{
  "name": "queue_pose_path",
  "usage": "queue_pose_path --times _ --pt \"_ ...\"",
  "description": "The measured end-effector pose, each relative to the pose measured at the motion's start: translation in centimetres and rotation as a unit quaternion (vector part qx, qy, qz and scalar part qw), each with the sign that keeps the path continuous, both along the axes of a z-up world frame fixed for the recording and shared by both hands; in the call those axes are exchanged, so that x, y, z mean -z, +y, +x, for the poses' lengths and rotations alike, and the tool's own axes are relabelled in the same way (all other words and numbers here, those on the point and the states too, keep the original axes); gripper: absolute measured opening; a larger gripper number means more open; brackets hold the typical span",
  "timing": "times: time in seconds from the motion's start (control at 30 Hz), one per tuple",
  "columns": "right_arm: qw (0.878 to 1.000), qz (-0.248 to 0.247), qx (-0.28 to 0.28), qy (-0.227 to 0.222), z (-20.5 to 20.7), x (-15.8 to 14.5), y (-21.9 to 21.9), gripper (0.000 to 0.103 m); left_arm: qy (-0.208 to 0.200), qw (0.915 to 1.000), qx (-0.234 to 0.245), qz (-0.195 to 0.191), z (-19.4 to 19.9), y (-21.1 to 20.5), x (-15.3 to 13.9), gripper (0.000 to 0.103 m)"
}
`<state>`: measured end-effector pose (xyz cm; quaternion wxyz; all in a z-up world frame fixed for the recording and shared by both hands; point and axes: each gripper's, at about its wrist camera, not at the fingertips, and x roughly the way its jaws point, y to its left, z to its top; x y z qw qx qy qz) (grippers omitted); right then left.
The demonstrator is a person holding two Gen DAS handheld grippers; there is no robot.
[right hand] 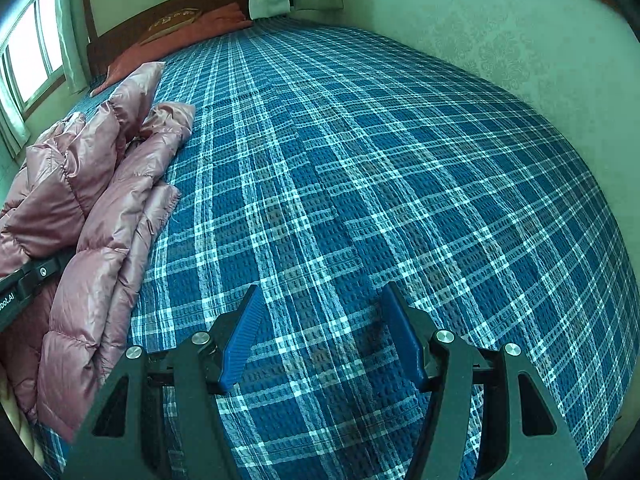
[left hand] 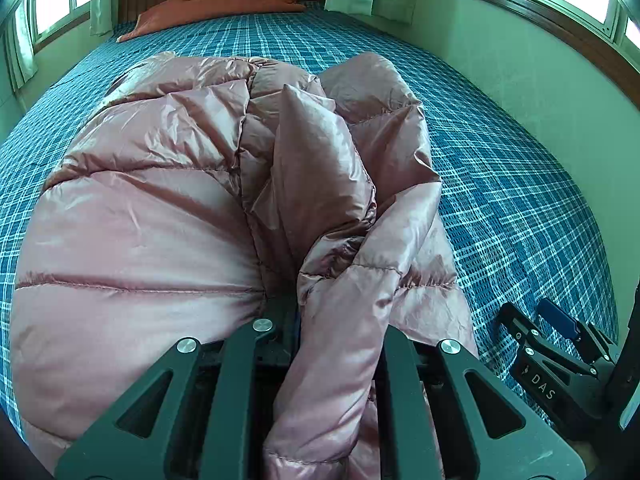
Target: Fold large clothes
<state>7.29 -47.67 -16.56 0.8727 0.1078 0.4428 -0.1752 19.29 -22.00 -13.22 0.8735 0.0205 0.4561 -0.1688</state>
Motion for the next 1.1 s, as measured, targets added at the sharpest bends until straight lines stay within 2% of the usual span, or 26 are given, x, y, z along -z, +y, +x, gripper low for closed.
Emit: queue_pose_path --times 0.43,0.6,0.77,0.87,1.1 --pt "1.000 -0.002 0.000 0.000 0.1 0.0 0.1 0.061 -0.026 0.9989 0.003 0.040 -0.7 -1.3 -0.3 0.012" --pt "1.000 -0.003 0.001 -0.002 -0.1 -0.3 0.0 0.061 -0.033 0.9983 0.004 0.048 -1.2 -1.6 -1.2 0.019" --pt "1.000 -0.006 0.001 -0.008 -0.5 -1.0 0.1 0.061 -0.045 0.9981 0.019 0.036 -2.6 -2.1 -2.8 0.042" --pt "1.000 -0.009 0.000 -0.011 -0.7 -1.6 0.3 0.061 -0.059 0.9973 0.034 0.030 -3.8 -2.4 -4.1 0.048" --pt "1.000 -0.020 -0.003 -0.021 -1.7 -2.9 1.3 0.061 -0.067 0.9970 0.038 0.003 -6.4 -0.6 -6.3 0.050"
